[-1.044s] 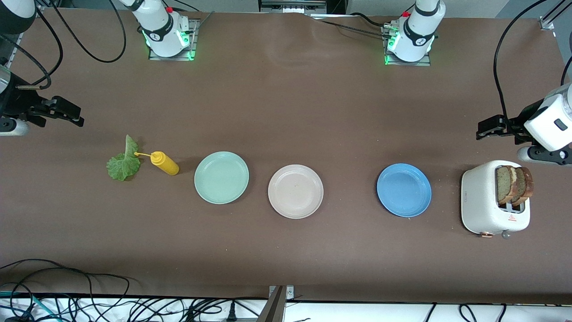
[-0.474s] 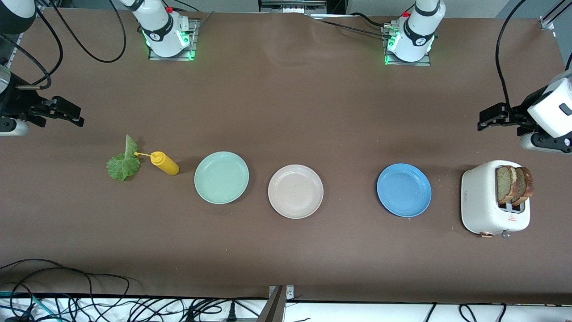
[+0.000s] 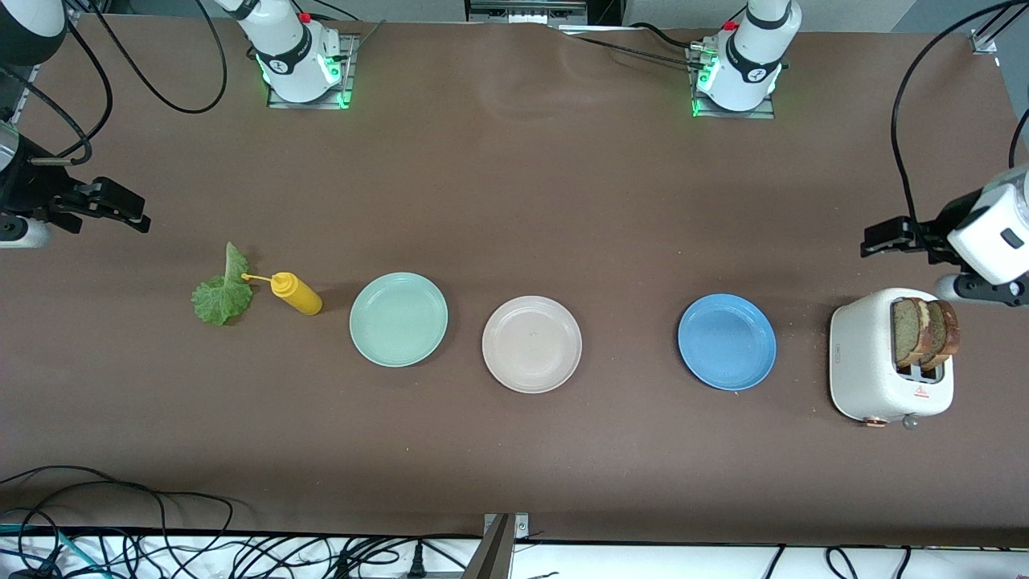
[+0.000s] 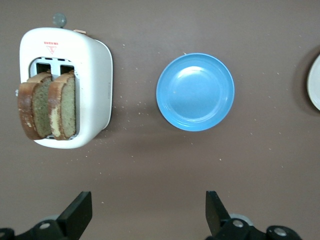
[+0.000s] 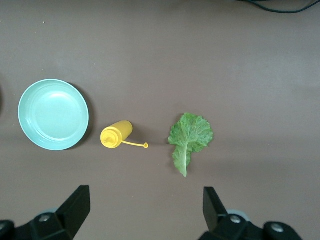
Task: Make sandwich on beige plate with both arms
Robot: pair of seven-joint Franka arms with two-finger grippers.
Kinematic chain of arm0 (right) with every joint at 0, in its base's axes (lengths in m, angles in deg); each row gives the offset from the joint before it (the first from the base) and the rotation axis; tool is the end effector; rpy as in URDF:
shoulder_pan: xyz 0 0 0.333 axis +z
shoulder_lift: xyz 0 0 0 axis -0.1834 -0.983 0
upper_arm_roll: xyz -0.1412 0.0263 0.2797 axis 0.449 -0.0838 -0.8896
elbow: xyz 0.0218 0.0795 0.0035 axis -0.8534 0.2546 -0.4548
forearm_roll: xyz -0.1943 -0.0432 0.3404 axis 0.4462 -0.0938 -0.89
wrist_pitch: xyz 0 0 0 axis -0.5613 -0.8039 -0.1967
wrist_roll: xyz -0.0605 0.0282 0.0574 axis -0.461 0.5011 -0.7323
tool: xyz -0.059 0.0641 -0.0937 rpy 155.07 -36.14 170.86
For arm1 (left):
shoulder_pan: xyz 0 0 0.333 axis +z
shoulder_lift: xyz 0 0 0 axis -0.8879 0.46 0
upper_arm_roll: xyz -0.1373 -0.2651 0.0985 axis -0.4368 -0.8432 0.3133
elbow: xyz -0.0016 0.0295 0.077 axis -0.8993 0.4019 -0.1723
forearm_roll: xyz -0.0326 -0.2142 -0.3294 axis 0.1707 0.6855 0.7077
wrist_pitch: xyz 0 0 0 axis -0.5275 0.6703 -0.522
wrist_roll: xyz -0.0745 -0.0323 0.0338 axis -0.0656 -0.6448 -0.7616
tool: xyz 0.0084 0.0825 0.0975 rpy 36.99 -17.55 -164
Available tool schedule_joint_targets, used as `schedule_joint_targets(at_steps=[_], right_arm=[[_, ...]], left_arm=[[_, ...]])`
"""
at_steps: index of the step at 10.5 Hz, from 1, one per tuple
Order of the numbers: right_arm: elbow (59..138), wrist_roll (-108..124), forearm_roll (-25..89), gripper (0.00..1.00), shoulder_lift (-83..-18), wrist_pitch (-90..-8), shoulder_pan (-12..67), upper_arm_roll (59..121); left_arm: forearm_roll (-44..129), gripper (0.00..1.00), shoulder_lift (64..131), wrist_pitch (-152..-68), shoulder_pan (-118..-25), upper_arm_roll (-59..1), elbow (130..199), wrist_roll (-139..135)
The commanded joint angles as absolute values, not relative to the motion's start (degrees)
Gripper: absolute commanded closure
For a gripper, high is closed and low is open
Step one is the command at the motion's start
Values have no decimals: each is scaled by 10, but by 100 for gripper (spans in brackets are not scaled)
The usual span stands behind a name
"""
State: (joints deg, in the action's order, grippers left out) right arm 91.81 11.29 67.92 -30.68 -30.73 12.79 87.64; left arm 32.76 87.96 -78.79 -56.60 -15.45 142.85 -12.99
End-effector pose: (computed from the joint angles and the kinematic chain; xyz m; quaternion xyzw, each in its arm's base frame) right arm 0.5845 -0.0059 0.5583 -0.9999 -0.0090 -0.0115 0.0045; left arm 0.6252 0.0196 0.5239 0.9968 -0.0284 -0.0745 0.0092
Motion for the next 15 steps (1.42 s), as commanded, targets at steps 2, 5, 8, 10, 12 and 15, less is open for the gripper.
schedule_joint_targets(at_steps=[2,5,8,10,12,15], right_arm=[[906,116,682,0,-310,-305,124,874],[906,115,683,0,-305,-300,122,877],[906,116,677,0,-304,-300,122,877],[906,119,677,0,-303,-298,122,877],[906,118,677,0,-303,-291,122,877],[906,118,677,0,-303,-291,122,878]], left_arm=[[329,0,907,-833,-539,-154,1428,-140],[283,0,936,-857,-536,-154,1427,-142],[247,0,960,-878,-537,-155,1427,-142],[226,0,977,-898,-537,-154,1427,-172],[224,0,995,-922,-531,-151,1427,-181],[196,0,1011,-939,-527,-151,1427,-180]])
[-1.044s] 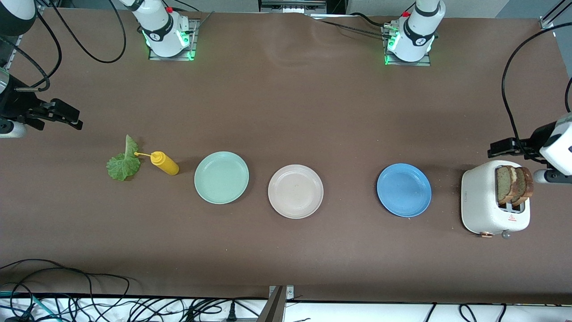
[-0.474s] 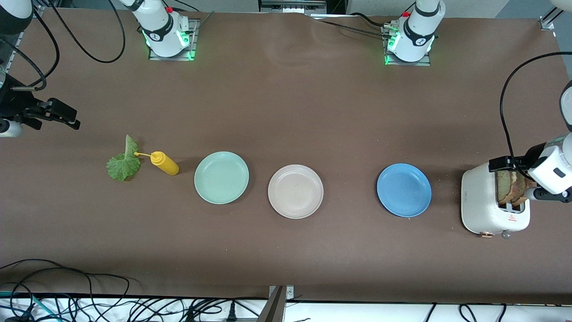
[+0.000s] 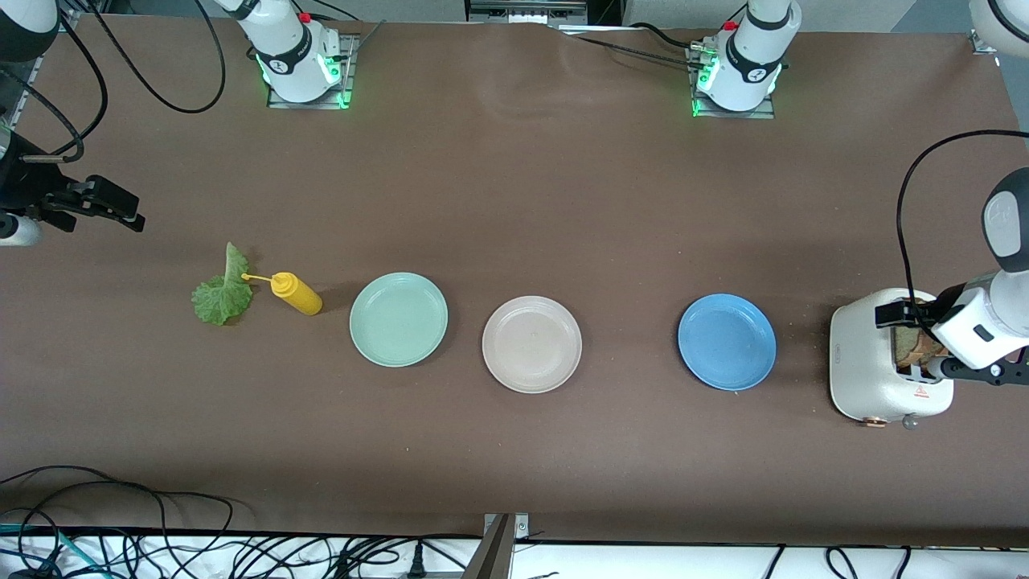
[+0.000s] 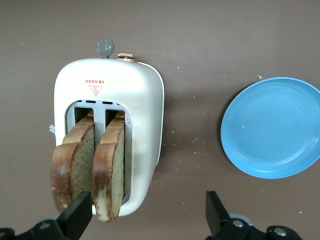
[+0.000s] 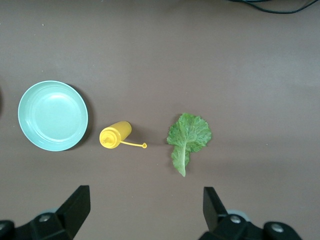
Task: Make sandwich on beige plate with both arms
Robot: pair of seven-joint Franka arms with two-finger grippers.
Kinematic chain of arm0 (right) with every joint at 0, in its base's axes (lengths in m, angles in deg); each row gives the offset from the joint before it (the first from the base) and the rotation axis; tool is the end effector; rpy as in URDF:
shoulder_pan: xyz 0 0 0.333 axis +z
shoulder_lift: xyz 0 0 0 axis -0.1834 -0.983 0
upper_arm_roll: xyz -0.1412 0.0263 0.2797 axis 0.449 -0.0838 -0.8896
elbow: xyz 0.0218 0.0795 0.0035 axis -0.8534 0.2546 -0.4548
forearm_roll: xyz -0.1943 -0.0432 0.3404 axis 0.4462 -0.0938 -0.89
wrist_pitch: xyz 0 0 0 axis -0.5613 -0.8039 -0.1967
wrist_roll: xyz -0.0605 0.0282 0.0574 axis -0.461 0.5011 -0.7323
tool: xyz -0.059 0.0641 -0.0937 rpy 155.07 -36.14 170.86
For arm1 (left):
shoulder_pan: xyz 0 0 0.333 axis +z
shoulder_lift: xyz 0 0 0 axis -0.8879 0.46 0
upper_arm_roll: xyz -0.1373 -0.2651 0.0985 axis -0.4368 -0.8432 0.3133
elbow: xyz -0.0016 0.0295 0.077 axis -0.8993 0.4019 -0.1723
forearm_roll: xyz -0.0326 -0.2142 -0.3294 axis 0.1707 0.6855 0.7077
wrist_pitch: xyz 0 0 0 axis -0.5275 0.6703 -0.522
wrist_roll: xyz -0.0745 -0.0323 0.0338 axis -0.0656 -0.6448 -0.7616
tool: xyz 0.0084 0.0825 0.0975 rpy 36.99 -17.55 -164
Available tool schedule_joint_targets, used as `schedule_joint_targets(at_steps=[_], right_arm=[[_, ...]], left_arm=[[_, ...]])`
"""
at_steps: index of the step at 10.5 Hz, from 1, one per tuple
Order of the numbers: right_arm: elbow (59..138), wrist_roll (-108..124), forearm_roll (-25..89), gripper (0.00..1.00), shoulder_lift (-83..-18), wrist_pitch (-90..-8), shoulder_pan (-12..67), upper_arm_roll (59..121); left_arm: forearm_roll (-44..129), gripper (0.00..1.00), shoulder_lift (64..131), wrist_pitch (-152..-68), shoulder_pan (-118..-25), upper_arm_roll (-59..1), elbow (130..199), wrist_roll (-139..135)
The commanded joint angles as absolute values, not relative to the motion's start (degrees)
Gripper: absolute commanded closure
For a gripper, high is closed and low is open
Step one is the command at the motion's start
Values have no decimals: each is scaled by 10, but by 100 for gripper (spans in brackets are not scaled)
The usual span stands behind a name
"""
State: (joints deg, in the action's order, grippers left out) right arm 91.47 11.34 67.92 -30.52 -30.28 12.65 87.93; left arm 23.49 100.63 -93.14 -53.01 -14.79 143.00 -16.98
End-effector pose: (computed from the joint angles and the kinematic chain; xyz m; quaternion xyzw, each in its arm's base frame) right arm 0.5833 -0.0102 0.5621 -0.9999 -0.0049 -0.0120 0.0044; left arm 0.6828 0.0910 0.3955 -0.9949 0.0442 0.0686 0.0587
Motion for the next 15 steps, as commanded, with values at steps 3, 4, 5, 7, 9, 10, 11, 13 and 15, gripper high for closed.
schedule_joint_targets(at_steps=[3,4,5,7,9,10,11,13,15], right_arm=[[906,118,676,0,-303,-291,122,881],[906,118,676,0,-303,-291,122,881],[906,118,675,0,-303,-291,122,881],[906,117,675,0,-303,-291,122,881],[906,117,674,0,-303,-285,122,881],[906,117,674,0,-303,-285,122,881],[906,118,674,0,-303,-285,122,880],[906,119,673,0,-303,-285,122,881],[906,117,673,0,-303,-287,122,881]], left_arm=[[173,0,1023,-949,-527,-152,1427,-177],[173,0,1025,-950,-527,-152,1427,-173],[172,0,1026,-951,-527,-152,1428,-173],[172,0,1033,-951,-527,-152,1428,-171],[171,0,1036,-951,-525,-152,1428,-171],[171,0,1039,-951,-525,-152,1429,-170],[170,0,1042,-952,-525,-151,1429,-170],[169,0,1043,-960,-525,-151,1430,-171],[170,0,1050,-963,-520,-151,1430,-171]])
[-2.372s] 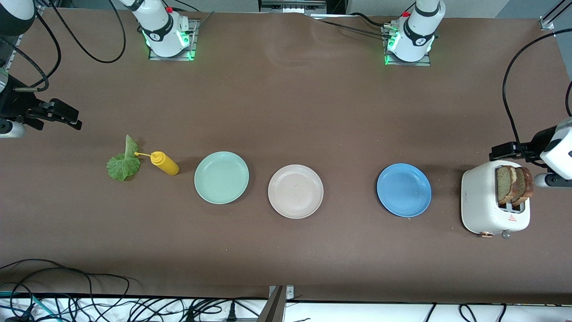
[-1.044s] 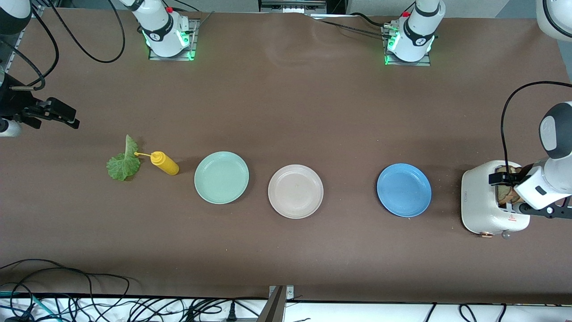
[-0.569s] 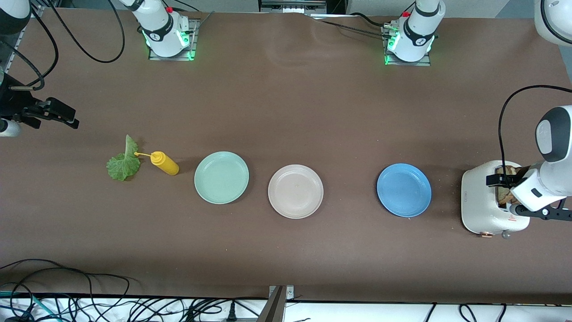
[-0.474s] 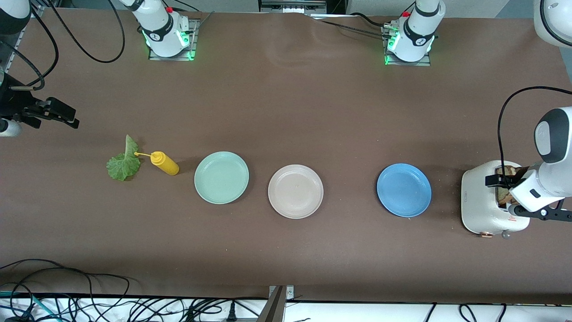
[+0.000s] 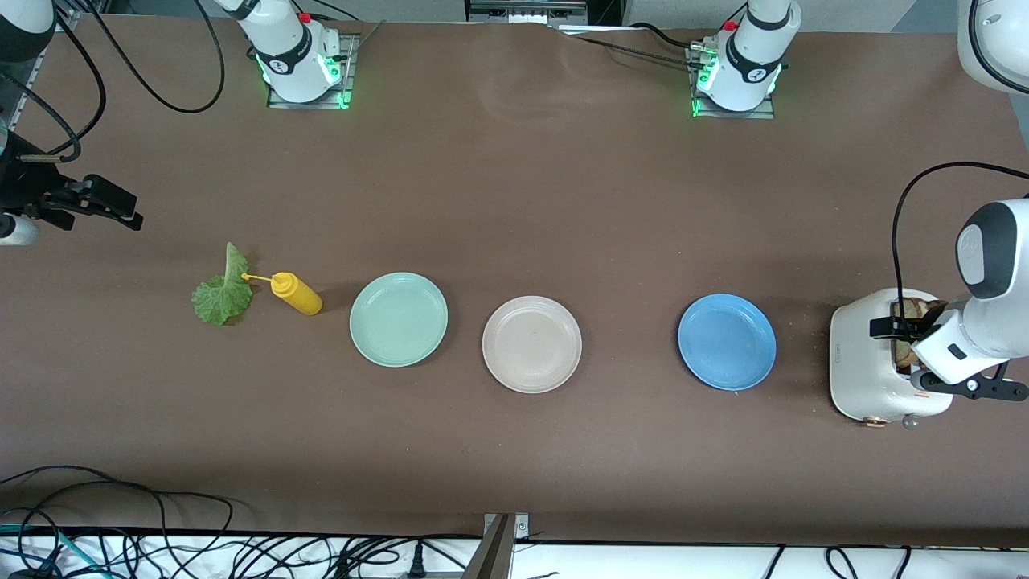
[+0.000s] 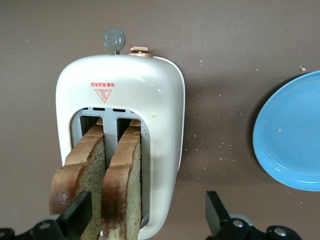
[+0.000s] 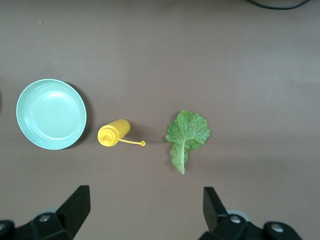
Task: Make sandwich on beige plate with both arms
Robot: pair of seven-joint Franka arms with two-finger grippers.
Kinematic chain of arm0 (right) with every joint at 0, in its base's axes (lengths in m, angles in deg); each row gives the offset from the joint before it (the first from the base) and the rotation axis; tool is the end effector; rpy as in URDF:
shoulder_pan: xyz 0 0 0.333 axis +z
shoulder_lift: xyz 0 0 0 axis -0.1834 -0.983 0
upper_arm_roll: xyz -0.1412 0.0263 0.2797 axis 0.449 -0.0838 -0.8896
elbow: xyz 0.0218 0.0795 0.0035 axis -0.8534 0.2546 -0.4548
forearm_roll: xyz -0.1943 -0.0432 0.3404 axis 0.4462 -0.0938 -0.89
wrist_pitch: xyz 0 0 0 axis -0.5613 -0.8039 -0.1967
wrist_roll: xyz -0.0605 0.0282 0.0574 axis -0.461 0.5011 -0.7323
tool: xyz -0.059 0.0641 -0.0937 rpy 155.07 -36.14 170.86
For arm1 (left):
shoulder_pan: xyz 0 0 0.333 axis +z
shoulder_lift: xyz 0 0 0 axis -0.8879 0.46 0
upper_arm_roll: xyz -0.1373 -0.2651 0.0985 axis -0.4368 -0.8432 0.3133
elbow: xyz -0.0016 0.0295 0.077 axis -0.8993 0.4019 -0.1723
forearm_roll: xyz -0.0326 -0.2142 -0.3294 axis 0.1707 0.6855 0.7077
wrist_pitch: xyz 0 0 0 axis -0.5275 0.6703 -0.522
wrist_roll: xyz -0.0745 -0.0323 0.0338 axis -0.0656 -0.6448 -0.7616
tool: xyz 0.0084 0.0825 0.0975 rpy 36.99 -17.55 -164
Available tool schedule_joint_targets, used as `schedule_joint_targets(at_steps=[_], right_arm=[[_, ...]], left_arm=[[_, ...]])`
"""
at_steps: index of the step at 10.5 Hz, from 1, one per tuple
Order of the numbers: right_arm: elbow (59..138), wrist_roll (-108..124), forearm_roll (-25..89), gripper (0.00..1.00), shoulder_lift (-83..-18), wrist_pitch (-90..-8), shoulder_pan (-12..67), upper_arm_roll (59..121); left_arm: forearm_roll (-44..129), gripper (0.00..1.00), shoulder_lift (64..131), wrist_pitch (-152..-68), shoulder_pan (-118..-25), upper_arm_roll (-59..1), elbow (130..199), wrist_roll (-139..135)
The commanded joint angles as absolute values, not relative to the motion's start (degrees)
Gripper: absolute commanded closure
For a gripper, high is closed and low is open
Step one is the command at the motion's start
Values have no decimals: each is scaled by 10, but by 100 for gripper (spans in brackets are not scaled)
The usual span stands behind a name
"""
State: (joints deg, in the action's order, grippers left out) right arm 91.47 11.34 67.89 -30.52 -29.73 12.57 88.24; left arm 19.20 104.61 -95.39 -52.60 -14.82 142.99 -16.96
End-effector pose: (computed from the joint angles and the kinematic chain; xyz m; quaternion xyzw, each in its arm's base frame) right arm 0.5820 -0.0139 0.5612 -1.0000 -0.0015 -0.0072 0.0046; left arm 0.6901 0.1038 0.3514 -0.9908 0.0551 0.0870 0.0884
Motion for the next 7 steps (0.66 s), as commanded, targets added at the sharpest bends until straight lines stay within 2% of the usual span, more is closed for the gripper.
schedule_joint_targets(at_steps=[1,2,3,4,5,6,7], right_arm=[[904,118,673,0,-303,-286,122,879],[902,119,673,0,-303,-286,123,873],[902,119,673,0,-303,-286,126,873],[901,119,673,0,-303,-287,127,872],[901,119,673,0,-303,-286,129,867],[900,117,673,0,-303,-286,129,866],[895,117,674,0,-303,-286,129,865]], left_arm=[[169,2,1051,-965,-520,-151,1430,-171],[169,6,1052,-965,-519,-151,1430,-171],[168,21,1054,-965,-519,-151,1430,-170],[168,48,1055,-965,-518,-150,1430,-171],[167,70,1055,-965,-516,-151,1430,-171],[167,89,1055,-964,-516,-150,1430,-173],[165,100,1055,-963,-516,-149,1430,-178]])
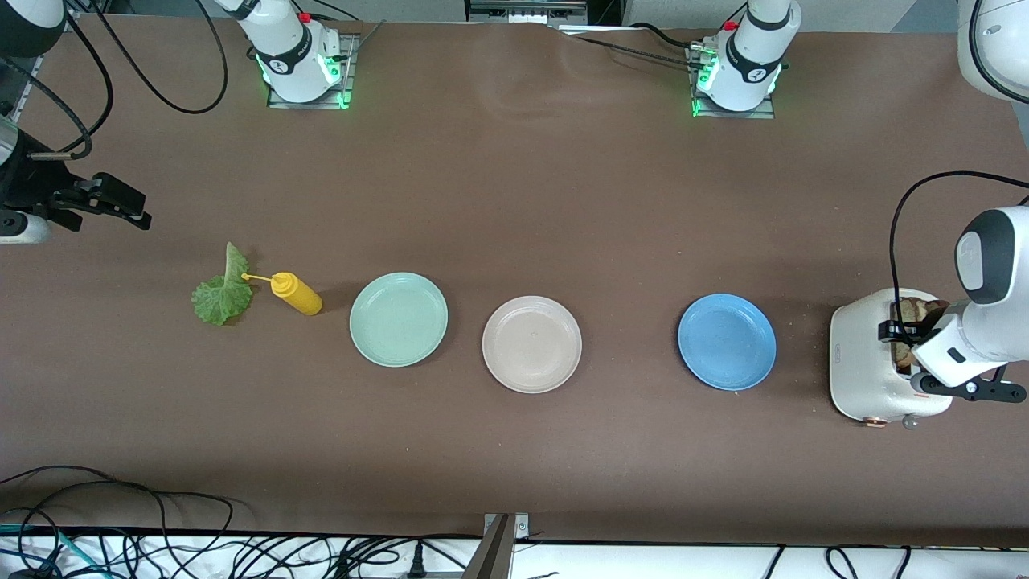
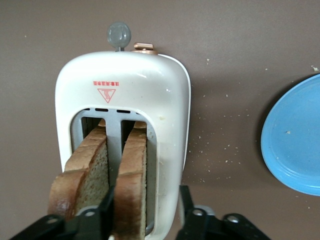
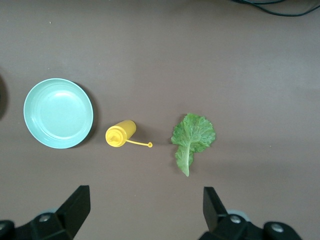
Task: Make sandwich on beige plate with both arms
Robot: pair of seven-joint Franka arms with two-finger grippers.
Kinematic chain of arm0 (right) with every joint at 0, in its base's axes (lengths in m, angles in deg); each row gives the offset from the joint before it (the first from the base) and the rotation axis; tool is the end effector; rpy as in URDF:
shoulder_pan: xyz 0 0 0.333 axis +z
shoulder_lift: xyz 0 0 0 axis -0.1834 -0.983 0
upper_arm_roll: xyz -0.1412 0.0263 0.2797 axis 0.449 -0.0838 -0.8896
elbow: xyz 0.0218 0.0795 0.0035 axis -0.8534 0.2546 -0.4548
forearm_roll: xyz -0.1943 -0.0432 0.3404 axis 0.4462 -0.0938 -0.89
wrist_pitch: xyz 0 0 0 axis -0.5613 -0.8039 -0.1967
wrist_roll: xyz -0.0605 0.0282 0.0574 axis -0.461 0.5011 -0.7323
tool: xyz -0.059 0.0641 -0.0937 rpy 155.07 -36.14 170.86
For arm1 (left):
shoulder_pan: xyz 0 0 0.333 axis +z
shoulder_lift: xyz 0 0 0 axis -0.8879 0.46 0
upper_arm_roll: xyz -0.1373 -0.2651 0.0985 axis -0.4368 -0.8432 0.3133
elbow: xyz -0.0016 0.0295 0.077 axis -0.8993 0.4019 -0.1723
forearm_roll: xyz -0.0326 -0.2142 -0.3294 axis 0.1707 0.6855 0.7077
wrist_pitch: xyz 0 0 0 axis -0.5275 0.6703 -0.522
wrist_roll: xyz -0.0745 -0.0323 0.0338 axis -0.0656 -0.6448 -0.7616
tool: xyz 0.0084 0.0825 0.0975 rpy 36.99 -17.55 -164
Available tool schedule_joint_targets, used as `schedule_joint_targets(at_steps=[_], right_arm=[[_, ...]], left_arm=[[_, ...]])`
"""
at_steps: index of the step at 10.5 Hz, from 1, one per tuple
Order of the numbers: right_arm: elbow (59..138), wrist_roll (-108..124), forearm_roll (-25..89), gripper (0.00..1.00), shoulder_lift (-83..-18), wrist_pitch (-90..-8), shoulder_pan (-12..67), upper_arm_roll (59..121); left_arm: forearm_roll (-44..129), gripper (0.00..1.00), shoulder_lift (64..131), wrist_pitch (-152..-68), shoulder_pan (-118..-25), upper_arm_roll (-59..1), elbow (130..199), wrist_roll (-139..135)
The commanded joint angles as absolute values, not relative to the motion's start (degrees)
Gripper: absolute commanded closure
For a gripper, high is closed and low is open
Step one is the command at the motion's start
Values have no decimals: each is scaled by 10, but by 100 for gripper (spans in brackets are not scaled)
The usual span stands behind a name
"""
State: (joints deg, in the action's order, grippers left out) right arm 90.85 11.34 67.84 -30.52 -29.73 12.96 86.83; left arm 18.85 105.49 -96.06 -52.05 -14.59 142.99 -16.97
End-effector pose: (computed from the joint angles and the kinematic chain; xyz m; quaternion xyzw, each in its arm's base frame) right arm 0.5830 0.0041 0.5664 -0.9998 -0.0172 -0.0125 0.0058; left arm 0.6906 0.1133 0.3415 -0.9905 0.0510 0.0898 0.0905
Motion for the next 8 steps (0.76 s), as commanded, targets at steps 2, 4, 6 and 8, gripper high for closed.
schedule_joint_targets(at_steps=[2,4,6,8], right_arm=[[893,116,674,0,-304,-286,133,865],[893,114,674,0,-306,-287,132,866],[893,115,673,0,-305,-287,131,866],[893,113,674,0,-305,-286,131,869]], left_arm=[[130,100,1055,-963,-517,-149,1430,-193],[133,100,1057,-958,-522,-149,1430,-191],[143,100,1056,-951,-522,-149,1426,-184],[172,100,1057,-929,-523,-150,1388,-182]])
